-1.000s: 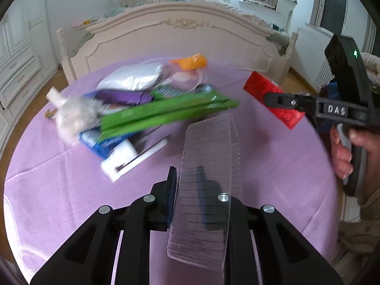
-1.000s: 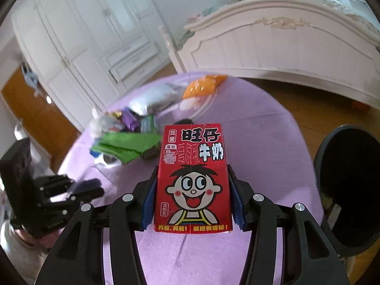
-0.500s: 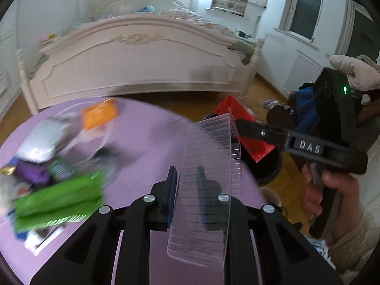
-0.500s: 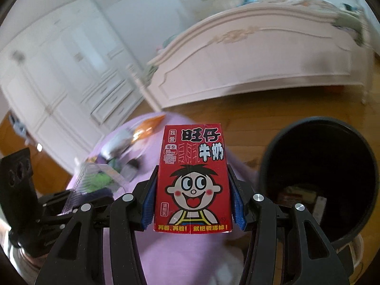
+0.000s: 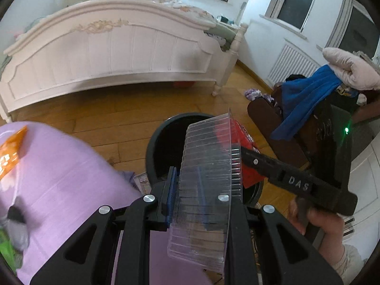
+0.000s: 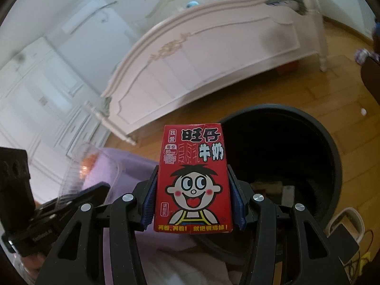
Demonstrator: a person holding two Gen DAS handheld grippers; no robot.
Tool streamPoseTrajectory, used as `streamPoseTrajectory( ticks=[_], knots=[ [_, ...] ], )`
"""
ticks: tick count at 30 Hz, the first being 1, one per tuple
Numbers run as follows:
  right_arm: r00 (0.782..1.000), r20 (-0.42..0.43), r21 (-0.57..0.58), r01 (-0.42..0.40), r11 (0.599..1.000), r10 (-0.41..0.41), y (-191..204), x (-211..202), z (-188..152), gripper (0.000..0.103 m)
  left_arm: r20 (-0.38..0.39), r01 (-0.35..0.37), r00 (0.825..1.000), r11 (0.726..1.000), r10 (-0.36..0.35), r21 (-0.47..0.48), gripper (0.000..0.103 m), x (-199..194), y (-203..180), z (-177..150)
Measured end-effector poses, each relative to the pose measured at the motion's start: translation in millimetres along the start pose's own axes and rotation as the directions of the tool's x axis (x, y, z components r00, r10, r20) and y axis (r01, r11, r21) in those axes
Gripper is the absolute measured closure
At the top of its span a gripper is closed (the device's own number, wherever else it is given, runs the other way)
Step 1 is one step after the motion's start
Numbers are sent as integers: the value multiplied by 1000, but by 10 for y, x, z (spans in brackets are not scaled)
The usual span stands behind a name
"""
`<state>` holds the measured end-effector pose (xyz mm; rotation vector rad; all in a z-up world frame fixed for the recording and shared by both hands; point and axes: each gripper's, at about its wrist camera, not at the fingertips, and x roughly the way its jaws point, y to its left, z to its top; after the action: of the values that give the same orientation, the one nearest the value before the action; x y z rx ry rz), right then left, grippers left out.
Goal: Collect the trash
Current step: 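Carry the tray and carton to the black bin and release both, then grasp the white fluffy toy with the left tool while the right tool grasps the foil bag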
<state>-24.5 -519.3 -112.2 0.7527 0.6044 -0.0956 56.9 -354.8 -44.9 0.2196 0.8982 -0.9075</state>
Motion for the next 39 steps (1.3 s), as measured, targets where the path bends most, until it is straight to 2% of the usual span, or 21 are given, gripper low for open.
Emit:
streamPoseTrajectory(
  ticks=[10,20,22,23,24,26,27,34,39],
  knots=[
    [999,-31,78,24,997,-22,-472,141,-55,51,-80,-19,997,1000,20,14,84,457,-167,139],
    [997,-70,124,30,992,-21,-603,235,-54,50,-105,-39,994,999,42,35,82,630,-243,245],
    [997,-69,127,33,991,-24,-606,232,-44,38,-106,-38,993,998,42,42,78,637,-250,262],
    [998,-61,131,32,991,-24,-608,223,-43,35,-103,-39,994,999,43,38,70,632,-245,271],
    [998,-60,132,31,991,-23,-600,217,-49,35,-98,-41,994,999,44,33,58,620,-243,270],
    [998,-62,127,35,991,-28,-580,214,-64,35,-70,-42,997,999,43,17,41,558,-226,258],
    [998,-63,124,37,992,-29,-560,208,-75,35,-55,-40,998,999,40,13,38,517,-221,251],
    [997,-66,95,37,995,-30,-387,162,-112,35,-2,-31,1000,999,31,4,36,209,-186,194],
    [998,-56,16,8,1000,-7,-20,113,-103,35,58,-36,998,997,40,-61,34,-184,47,75]
  ],
)
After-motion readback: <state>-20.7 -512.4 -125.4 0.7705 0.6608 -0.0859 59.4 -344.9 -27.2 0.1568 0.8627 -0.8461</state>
